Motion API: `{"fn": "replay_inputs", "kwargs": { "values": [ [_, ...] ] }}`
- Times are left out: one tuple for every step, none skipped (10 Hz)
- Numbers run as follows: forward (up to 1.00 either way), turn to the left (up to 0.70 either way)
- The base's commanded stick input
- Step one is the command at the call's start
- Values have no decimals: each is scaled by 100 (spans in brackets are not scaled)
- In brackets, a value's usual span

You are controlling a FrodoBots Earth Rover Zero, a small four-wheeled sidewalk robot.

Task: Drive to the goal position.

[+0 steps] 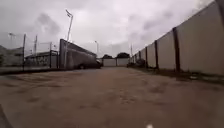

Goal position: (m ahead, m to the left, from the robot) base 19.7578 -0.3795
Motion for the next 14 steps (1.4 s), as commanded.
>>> {"fn": "replay_inputs", "kwargs": {
  "values": [
    [70,0],
    [70,0],
    [70,0],
    [70,0],
    [70,0],
    [70,0],
    [70,0],
    [70,0],
    [70,0],
    [70,-2],
    [70,-9],
    [70,-21],
    [70,0],
    [70,0]
  ]
}}
